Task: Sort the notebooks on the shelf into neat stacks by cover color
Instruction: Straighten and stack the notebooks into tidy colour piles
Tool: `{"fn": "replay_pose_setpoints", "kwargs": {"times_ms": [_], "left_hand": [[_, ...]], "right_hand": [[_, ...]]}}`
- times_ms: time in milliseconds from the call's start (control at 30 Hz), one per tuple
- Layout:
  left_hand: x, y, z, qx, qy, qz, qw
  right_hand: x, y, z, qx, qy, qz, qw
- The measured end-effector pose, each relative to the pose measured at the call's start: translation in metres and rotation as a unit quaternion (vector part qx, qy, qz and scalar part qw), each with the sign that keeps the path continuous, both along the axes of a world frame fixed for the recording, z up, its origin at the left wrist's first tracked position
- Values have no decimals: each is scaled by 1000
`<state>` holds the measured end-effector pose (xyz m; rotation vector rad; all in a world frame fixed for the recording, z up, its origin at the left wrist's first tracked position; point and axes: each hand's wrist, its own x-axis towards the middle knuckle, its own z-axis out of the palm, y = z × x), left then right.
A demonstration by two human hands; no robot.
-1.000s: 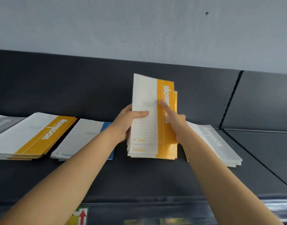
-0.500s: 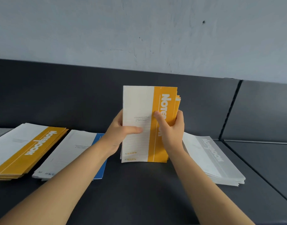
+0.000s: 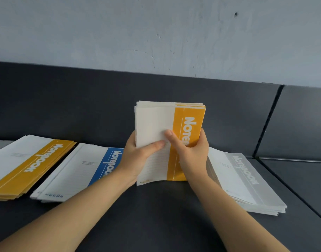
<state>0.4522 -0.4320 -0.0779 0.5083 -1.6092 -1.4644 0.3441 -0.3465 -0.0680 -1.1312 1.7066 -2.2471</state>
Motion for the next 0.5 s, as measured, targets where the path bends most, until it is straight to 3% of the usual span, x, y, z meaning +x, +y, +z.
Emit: {"fn": "replay_pose_setpoints", "kwargs": {"times_ms": [133, 300, 500], "left_hand": [[5, -9, 6, -45, 11, 6, 999], [1, -8, 0, -60, -24, 21, 998], [2, -8, -1, -66, 3, 32, 997]], "right_hand": [[-2, -1, 4, -10, 39, 12, 999], [-3, -6, -7, 28, 19, 25, 999], [-6, -5, -7, 27, 16, 15, 999]]}}
